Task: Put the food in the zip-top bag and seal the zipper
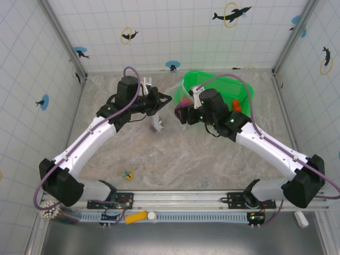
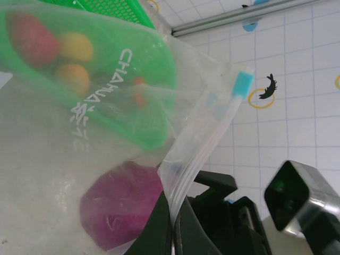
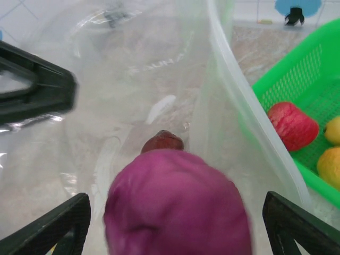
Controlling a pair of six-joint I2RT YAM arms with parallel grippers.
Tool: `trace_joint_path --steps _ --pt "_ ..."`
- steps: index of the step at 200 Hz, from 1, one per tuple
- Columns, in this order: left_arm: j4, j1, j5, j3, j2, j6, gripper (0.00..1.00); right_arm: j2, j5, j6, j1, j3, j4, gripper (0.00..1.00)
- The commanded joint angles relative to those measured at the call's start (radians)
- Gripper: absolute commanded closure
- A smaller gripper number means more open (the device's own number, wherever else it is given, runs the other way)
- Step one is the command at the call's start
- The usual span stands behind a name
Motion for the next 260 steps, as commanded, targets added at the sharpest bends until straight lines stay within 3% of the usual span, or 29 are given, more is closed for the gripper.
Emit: trace_joint_path --steps 1,82,127,159,181,193,229,260 --pt "-0.024 -0.006 -0.011 0.012 -0.004 0.024 1.00 -0.004 0.005 -0.021 0.007 0.053 -0.015 0.10" --pt "-0.029 -0.005 -0.026 -0.016 -0.015 0.029 1.00 -0.058 -0.141 0.011 -0.032 0.073 0.043 0.10" --pt "-0.049 0.011 -0.054 -0.043 -0.032 0.036 1.00 -0.105 -0.253 0.095 -0.201 0.019 0.132 0.10" --pt "-0.047 0.027 -0.061 -0.064 -0.060 0.039 1.00 -0.104 -0.254 0.123 -0.338 -0.021 0.141 0.10" --pt "-0.049 0.027 -0.050 -0.054 -0.057 0.044 1.00 -0.016 -0.254 0.133 -0.415 -0.039 0.133 0.08" --pt "-0.049 0.026 -0.047 -0.047 -0.053 0.049 1.00 0.038 -0.207 0.122 -0.424 -0.043 0.135 0.00" --pt "-0.059 0.029 -0.054 -0.045 -0.051 0.077 1.00 0.224 -0.140 0.078 -0.462 0.000 0.155 0.01" --pt "-0.054 0.029 -0.047 -0.067 -0.045 0.096 1.00 0.475 -0.074 -0.060 -0.456 0.194 0.017 0.04"
